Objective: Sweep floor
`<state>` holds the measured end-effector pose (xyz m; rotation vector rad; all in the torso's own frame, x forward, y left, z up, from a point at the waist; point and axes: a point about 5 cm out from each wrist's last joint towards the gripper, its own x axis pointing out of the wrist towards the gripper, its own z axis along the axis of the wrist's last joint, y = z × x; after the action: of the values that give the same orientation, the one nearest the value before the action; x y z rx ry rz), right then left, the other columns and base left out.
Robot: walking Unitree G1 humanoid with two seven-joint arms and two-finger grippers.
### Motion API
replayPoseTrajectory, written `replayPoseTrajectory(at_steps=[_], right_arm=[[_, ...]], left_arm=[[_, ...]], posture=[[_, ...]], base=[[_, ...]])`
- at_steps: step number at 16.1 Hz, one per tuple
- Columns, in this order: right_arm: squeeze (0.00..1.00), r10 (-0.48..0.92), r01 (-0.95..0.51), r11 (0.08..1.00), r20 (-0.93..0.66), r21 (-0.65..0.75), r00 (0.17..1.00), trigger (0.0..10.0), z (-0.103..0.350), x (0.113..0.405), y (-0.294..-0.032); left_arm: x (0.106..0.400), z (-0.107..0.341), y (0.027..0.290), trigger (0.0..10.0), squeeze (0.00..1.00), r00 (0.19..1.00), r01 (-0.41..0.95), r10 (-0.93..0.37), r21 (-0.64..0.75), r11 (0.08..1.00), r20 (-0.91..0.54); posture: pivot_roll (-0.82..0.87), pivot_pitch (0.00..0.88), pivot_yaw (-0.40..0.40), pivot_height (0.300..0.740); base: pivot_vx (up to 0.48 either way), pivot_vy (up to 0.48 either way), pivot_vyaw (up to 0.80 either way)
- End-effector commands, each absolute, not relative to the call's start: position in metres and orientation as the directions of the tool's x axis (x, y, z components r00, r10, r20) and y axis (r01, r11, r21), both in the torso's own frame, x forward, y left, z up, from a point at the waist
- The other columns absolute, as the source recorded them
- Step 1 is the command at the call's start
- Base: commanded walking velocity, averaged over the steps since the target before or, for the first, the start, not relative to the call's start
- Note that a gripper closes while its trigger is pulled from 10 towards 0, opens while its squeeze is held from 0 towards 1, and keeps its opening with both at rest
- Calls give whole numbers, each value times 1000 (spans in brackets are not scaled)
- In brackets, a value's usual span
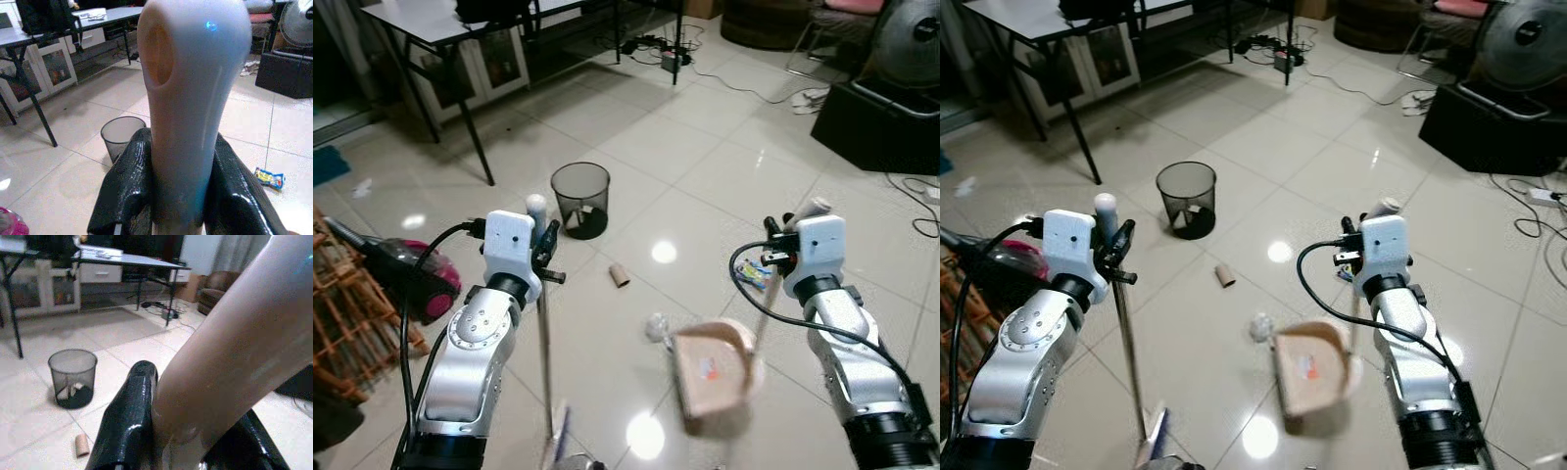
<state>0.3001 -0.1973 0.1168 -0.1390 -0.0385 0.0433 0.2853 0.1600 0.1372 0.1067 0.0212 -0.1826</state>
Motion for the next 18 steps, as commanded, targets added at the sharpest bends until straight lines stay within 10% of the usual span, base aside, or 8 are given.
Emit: replayPoseTrajectory(at_steps=[1,18], right_arm=[[0,19,-12,996,70,-92,997,10000,119,296,-198],[0,-76,75,997,29,27,997,10000,119,305,-188]], left_arm=[[285,147,160,10000,0,985,169,-171,135,976,6],[295,158,159,10000,0,982,93,-113,133,987,154]], posture=[[-7,24,51,740],[3,0,58,740]], base=[[0,0,0],[210,0,-104]])
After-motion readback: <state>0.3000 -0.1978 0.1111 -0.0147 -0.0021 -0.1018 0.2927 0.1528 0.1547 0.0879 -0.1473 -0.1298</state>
